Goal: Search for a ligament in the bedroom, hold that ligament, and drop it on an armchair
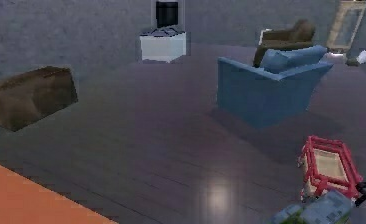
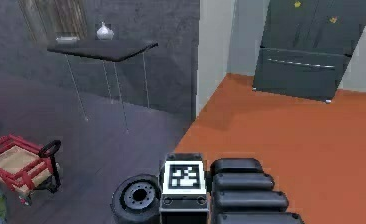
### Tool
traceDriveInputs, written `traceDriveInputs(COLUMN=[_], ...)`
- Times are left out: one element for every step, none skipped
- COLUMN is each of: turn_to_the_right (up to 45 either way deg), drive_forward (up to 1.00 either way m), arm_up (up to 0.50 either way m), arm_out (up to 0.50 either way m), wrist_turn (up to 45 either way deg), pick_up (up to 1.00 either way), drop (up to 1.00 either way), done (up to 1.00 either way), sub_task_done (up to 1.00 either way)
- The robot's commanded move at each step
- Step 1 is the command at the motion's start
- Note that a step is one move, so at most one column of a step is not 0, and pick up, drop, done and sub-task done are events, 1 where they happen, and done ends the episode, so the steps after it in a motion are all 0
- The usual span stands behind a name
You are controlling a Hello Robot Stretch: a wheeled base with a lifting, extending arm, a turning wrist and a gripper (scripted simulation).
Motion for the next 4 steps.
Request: traceDriveInputs(turn_to_the_right=[-3.0,0.0,0.0,0.0], drive_forward=[0.00,1.00,1.00,0.90], arm_up=[0.00,0.00,0.00,0.00], arm_out=[0.00,0.00,0.00,0.00], wrist_turn=[0.0,0.0,0.0,0.0], pick_up=[0.00,0.00,0.00,0.00], drop=[0.00,0.00,0.00,0.00], done=[0.00,0.00,0.00,0.00], sub_task_done=[0.00,0.00,0.00,0.00])
